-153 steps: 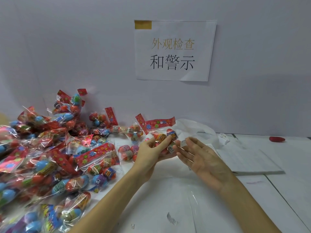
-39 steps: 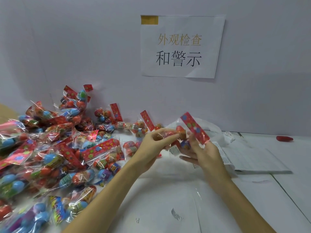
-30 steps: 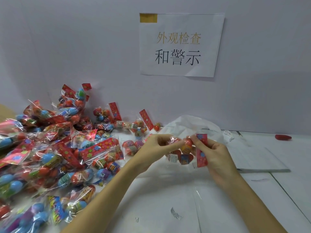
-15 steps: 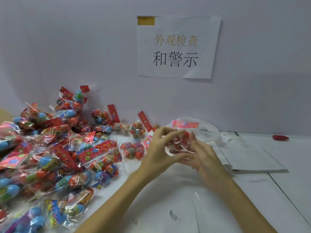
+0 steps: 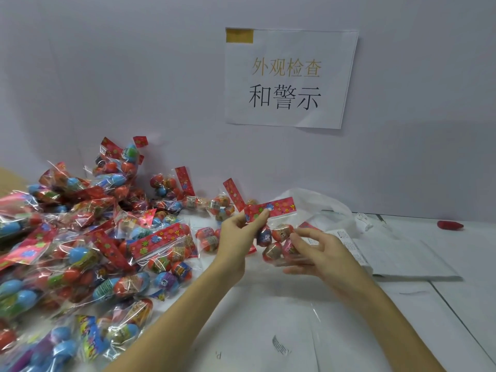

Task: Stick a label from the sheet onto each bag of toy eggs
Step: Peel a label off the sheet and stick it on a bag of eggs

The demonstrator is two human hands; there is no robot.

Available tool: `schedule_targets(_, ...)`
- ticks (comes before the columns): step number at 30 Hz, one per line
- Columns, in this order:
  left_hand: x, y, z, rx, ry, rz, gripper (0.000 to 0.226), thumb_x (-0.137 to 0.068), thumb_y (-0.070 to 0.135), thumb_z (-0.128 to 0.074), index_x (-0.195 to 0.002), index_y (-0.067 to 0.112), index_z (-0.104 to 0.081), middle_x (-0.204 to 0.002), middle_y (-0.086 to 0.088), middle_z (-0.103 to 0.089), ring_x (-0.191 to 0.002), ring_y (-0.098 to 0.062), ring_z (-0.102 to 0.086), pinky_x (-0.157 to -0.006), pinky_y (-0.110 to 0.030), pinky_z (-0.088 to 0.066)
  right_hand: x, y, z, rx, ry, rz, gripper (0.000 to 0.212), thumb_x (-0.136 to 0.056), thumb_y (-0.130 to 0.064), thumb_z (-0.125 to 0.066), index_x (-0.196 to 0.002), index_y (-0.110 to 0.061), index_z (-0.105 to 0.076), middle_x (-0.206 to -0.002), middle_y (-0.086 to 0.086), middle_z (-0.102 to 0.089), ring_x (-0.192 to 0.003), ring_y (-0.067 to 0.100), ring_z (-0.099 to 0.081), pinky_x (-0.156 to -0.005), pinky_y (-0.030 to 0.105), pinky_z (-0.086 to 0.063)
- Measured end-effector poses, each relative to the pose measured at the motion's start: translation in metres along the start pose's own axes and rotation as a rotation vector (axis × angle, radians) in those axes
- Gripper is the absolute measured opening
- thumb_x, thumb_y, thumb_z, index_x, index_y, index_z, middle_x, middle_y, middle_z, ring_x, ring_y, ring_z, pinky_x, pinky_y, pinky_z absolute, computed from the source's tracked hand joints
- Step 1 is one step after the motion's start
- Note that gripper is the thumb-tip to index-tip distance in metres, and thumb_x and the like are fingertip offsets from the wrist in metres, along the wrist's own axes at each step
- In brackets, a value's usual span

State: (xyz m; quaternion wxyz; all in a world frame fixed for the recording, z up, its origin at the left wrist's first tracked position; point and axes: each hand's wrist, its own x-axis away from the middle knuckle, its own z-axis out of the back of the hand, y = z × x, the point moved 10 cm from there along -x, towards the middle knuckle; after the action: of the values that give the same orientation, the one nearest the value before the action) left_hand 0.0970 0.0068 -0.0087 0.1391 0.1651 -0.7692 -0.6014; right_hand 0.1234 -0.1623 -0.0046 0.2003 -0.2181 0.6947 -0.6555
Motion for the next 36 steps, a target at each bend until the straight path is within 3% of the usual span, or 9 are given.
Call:
schedule_targets(3,-0.003,0.019,0.012,-0.129,0.111,-0.136,0.040,-0.097,0.055,-0.058,-0.102,0.019,-0.075,-0.096,0.001,-0.074,-0.090,-0.017,-0.067,-0.084,-0.031,-0.055,0.005,-0.008,0.015,-0.187,-0.007,-0.070,0.039,-0.101,-0.029,-0.060,-0.124,0.000,-0.071,-0.116,0.020,-0.076,-0.106,0.031,-0.076,-0.070,0.023,-0.061)
schedule_targets(5,-0.005,0.036,0.029,-0.309,0.217,-0.271,0.033,-0.106,0.046,-0.053,-0.098,0.018,-0.069,-0.095,0.000,-0.068,-0.091,-0.016,-0.063,-0.084,-0.034,-0.054,0.016,-0.045,0.031,-0.674,-0.083,0.069,0.033,-0.107,-0.031,-0.054,-0.135,-0.018,-0.067,-0.128,0.008,-0.073,-0.116,0.021,-0.072,-0.074,0.019,-0.057)
schedule_targets(8,-0.014,0.056,0.035,-1.087,0.259,-0.424,0.017,-0.105,0.026,-0.054,-0.107,0.019,-0.069,-0.114,-0.001,-0.066,-0.105,-0.018,-0.053,-0.101,-0.040,-0.045,0.043,-0.095,0.061,-1.285,-0.131,0.256,0.037,-0.111,-0.035,-0.042,-0.135,-0.023,-0.068,-0.134,0.015,-0.069,-0.118,0.026,-0.070,-0.074,0.013,-0.054)
schedule_targets(11,-0.026,0.030,0.039,-1.498,0.082,-0.189,0.041,-0.102,0.037,-0.049,-0.139,0.020,-0.054,-0.145,-0.008,-0.052,-0.130,-0.030,-0.049,-0.117,-0.049,-0.032,0.048,-0.096,0.049,-1.507,-0.358,0.203,0.036,-0.109,-0.039,-0.043,-0.114,-0.032,-0.077,-0.124,0.019,-0.073,-0.101,0.029,-0.076,-0.059,0.006,-0.048)
schedule_targets(15,-0.028,0.009,0.038,-1.533,-0.016,-0.103,0.069,-0.095,0.039,-0.059,-0.155,0.019,-0.032,-0.153,-0.015,-0.038,-0.135,-0.037,-0.047,-0.118,-0.058,-0.030,0.028,-0.052,0.032,-1.374,-0.321,-0.008,0.065,-0.109,-0.054,-0.034,-0.109,-0.007,-0.078,-0.112,0.009,-0.079,-0.080,0.028,-0.076,-0.059,0.022,-0.048)
schedule_targets(20,-0.027,0.020,0.032,-1.416,-0.023,-0.259,0.055,-0.096,0.025,-0.061,-0.147,0.022,-0.041,-0.131,-0.006,-0.055,-0.127,-0.029,-0.049,-0.115,-0.050,-0.027,0.005,-0.019,0.042,-1.089,-0.079,0.013,0.033,-0.101,-0.037,-0.054,-0.100,-0.018,-0.081,-0.076,-0.011,-0.069,-0.050,0.003,-0.054,-0.044,0.012,-0.038)
schedule_targets(23,-0.010,0.051,0.009,-1.217,0.014,-0.614,0.049,-0.099,0.030,-0.064,-0.145,0.025,-0.047,-0.121,0.004,-0.060,-0.122,-0.016,-0.051,-0.112,-0.039,-0.017,-0.004,-0.004,0.037,-0.816,0.054,-0.037,0.029,-0.091,-0.030,-0.063,-0.103,-0.010,-0.081,-0.090,0.002,-0.073,-0.066,0.012,-0.068,-0.051,0.018,-0.053)
schedule_targets(27,0.019,0.066,-0.023,-1.011,-0.140,-0.861,0.055,-0.097,0.034,-0.066,-0.148,0.029,-0.046,-0.124,0.014,-0.062,-0.122,-0.007,-0.053,-0.117,-0.042,-0.020,-0.009,-0.002,0.027,-0.336,0.122,0.097,0.044,-0.095,-0.029,-0.063,-0.136,-0.012,-0.064,-0.131,0.010,-0.072,-0.121,0.023,-0.070,-0.099,0.038,-0.054)
schedule_targets(36,0.033,0.052,-0.046,-0.882,-0.300,-0.820,0.080,-0.088,0.064,-0.071,-0.154,0.034,-0.039,-0.154,0.018,-0.041,-0.145,-0.007,-0.036,-0.123,-0.034,-0.020,-0.005,0.001,0.027,-0.196,0.187,0.128,0.033,-0.096,-0.033,-0.066,-0.121,-0.013,-0.077,-0.117,0.016,-0.077,-0.107,0.035,-0.076,-0.097,0.038,-0.060)
